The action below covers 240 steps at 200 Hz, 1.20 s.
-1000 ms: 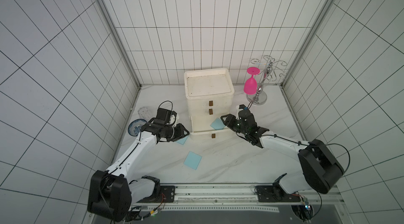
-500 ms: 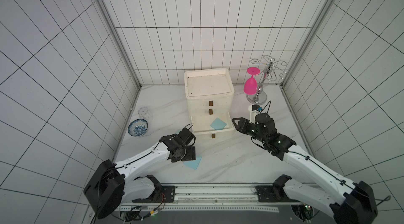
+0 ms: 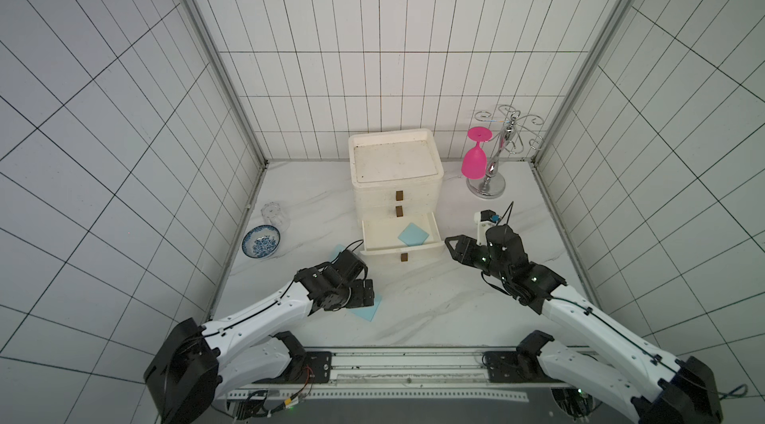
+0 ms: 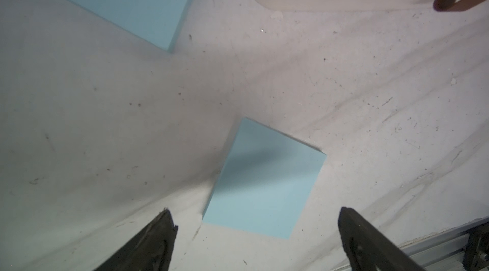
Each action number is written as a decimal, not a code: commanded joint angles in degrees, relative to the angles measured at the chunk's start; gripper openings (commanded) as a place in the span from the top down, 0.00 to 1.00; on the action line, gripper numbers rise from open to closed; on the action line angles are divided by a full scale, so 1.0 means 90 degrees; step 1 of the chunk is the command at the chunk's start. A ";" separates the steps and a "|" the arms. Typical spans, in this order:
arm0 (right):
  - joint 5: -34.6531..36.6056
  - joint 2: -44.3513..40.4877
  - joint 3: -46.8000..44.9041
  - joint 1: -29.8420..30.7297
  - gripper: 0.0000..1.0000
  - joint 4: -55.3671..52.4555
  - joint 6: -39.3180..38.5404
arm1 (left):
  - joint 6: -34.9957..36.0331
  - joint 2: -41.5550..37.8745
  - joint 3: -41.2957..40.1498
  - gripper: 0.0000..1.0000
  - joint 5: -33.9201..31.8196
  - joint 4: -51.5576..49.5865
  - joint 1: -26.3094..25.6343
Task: Please put the sticky notes in the drawer by color
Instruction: Pick up the sticky notes from the center of the board.
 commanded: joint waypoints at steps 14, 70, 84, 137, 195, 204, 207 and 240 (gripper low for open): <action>0.0034 -0.0079 -0.0244 0.0026 0.47 0.0045 0.0014 | 0.0045 0.0879 0.0307 0.02 -0.0626 -0.0142 -0.0462; 0.0075 -0.0175 -0.0344 0.0017 0.47 0.0025 0.0045 | 0.0082 0.2109 0.0941 0.02 -0.1070 -0.0427 -0.0922; 0.0083 -0.0188 -0.0364 0.0023 0.47 0.0025 0.0059 | 0.0116 0.2231 0.1059 0.02 -0.1146 -0.0524 -0.0971; 0.0075 -0.0183 -0.0374 0.0015 0.42 0.0025 0.0069 | 0.0199 0.1930 0.1252 0.02 -0.1010 -0.0856 -0.1067; 0.0017 -0.0148 -0.0366 0.0016 0.38 0.0035 0.0074 | 0.0454 0.1933 0.1608 0.02 -0.1010 -0.1056 -0.1110; 0.0026 -0.0157 -0.0364 0.0016 0.38 0.0035 0.0075 | 0.0489 0.2013 0.1649 0.02 -0.0975 -0.1058 -0.1149; 0.0029 -0.0157 -0.0364 0.0022 0.37 0.0037 0.0073 | 0.0501 0.2035 0.1654 0.02 -0.0964 -0.1054 -0.1161; 0.0026 -0.0159 -0.0374 0.0018 0.37 0.0035 0.0078 | 0.0696 0.2523 0.1687 0.02 -0.1093 -0.1183 -0.1187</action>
